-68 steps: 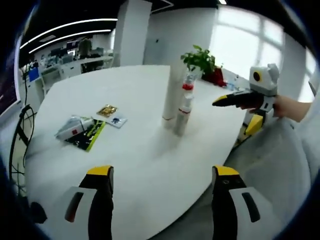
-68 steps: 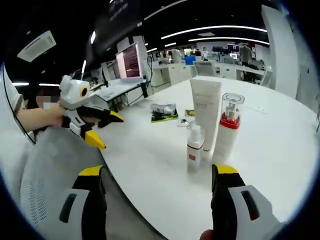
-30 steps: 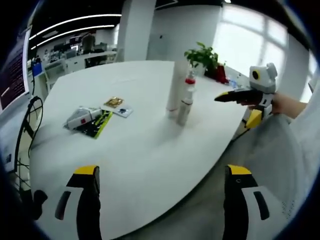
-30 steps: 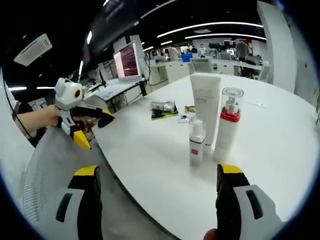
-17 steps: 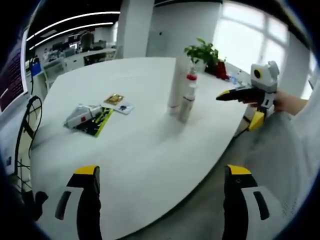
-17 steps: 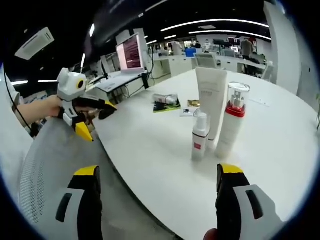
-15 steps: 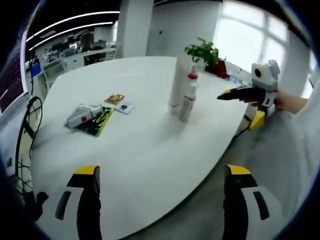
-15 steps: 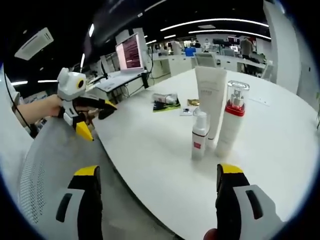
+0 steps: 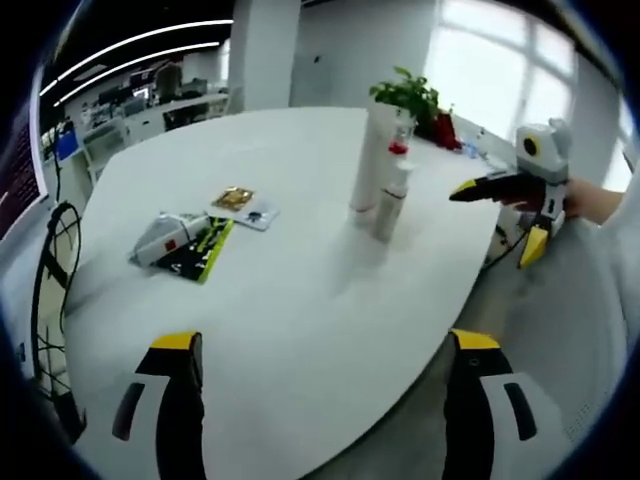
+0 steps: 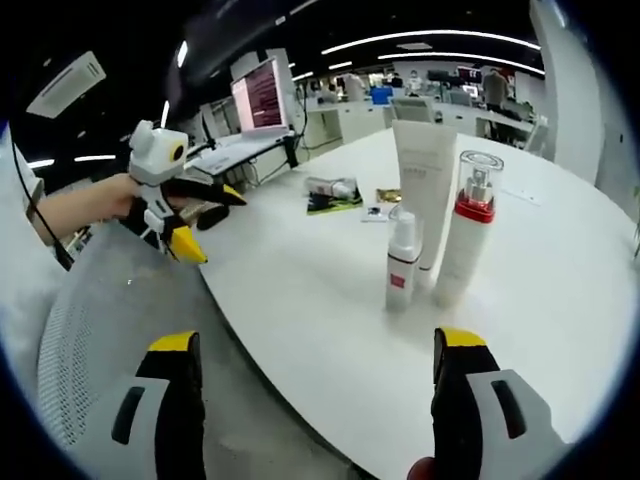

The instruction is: Arrange the skincare products in the storage area until every visible bottle or jar stands upright without overlapping.

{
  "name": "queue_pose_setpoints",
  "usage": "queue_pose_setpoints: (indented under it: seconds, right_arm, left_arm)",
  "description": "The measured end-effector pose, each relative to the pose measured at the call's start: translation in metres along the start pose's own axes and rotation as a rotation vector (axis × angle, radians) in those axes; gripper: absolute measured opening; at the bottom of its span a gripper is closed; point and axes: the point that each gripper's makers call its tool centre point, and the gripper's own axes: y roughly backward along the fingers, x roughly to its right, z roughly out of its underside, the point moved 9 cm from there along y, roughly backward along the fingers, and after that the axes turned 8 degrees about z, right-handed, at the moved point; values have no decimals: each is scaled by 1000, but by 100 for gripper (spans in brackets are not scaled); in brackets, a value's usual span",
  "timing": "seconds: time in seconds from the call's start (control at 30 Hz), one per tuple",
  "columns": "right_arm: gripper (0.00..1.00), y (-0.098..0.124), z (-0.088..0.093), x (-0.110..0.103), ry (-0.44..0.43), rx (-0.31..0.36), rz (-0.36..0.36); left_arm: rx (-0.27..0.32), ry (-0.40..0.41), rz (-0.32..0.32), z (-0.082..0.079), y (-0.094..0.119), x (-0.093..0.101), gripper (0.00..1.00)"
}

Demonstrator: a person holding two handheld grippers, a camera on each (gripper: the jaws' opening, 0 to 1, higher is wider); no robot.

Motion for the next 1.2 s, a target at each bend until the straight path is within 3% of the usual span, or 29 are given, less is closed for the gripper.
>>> queue_pose_setpoints:
  seconds: [0.5,1.2]
  right_arm:
    - [95,-2,5,2,-30,-34,-3]
    - [97,-7,11,2,-78,-65,-26]
  left_arm:
    - [-64,-25,-26,-8,-18,-30,92]
    - [-133,-80,-80,-30,-35,-95,89]
